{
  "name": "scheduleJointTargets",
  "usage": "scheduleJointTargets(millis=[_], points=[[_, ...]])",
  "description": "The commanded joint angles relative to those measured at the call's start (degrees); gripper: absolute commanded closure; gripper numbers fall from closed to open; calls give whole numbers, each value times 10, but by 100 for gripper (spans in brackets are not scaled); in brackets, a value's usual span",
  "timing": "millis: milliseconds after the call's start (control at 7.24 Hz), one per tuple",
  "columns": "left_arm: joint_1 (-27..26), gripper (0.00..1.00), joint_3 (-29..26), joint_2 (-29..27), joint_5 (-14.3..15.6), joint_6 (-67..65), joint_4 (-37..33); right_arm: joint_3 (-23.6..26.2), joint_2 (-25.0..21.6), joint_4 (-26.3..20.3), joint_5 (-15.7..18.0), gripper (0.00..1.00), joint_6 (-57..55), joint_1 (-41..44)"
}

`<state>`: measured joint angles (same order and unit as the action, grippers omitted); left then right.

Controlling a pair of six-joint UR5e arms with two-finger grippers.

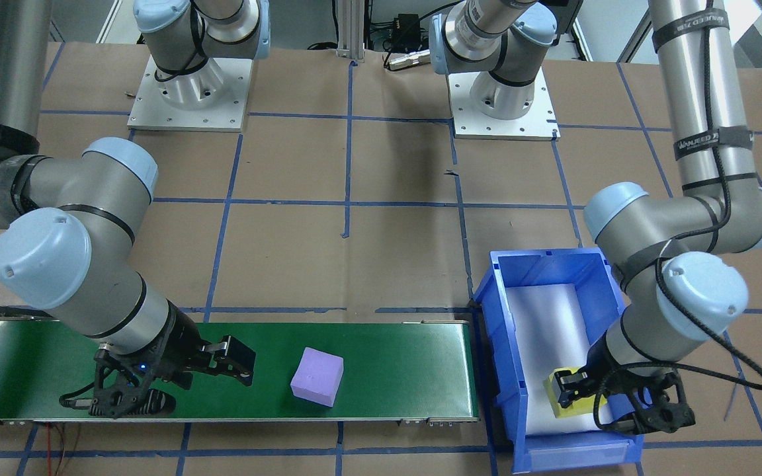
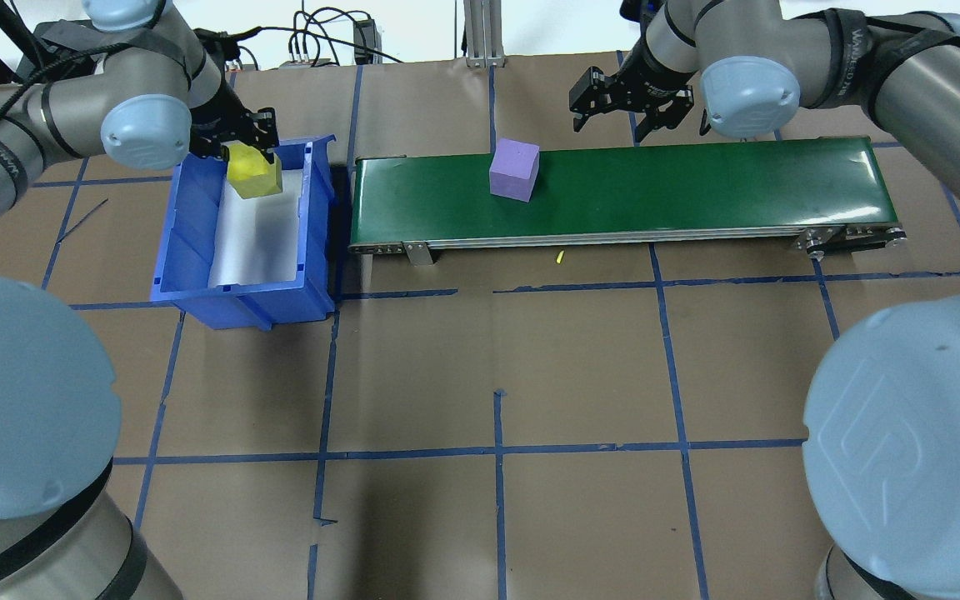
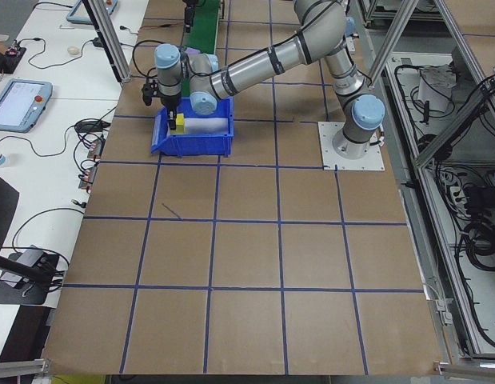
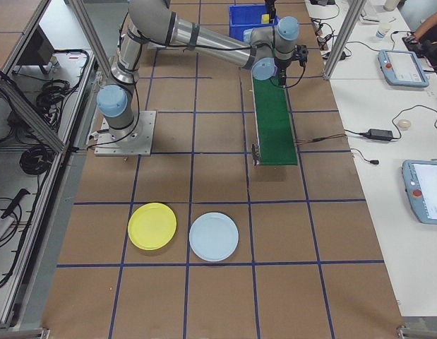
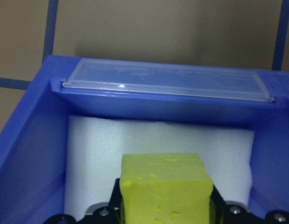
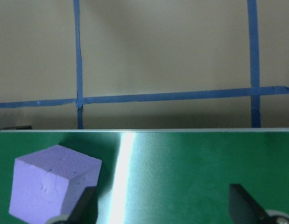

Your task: Move block left to right into plate

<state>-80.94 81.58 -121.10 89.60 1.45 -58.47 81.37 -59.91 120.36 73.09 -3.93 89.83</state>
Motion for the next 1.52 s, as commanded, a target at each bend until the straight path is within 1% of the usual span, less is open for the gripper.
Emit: scheduleJointTargets(millis=[0,138,276,553,691,829,967,1105,1382], points=[[-1,73,-11,62,-3,2,-83,6,2,1,-1,3,-20,0],[-9,73,-6,90,-19,1,-108,7,2,1,-1,4,-24,0],[-29,73,7,109,-37,1,-123,7,2,1,-1,4,-27,0],[-81,73,23,104,-39,-9,-117,8,2,1,2,1,-38,0],[-111,73,23,90,-39,-23,-109,8,2,1,2,0,-58,0],[-133,73,23,66,-31,-25,-64,8,2,1,1,0,-59,0],[-149,73,23,36,-32,-49,-30,6,3,1,-1,0,-59,0],[-159,72,20,19,-32,-55,-5,5,3,1,-2,0,-59,0],[-159,69,16,8,-32,-57,-2,8,8,1,-6,0,-58,0]])
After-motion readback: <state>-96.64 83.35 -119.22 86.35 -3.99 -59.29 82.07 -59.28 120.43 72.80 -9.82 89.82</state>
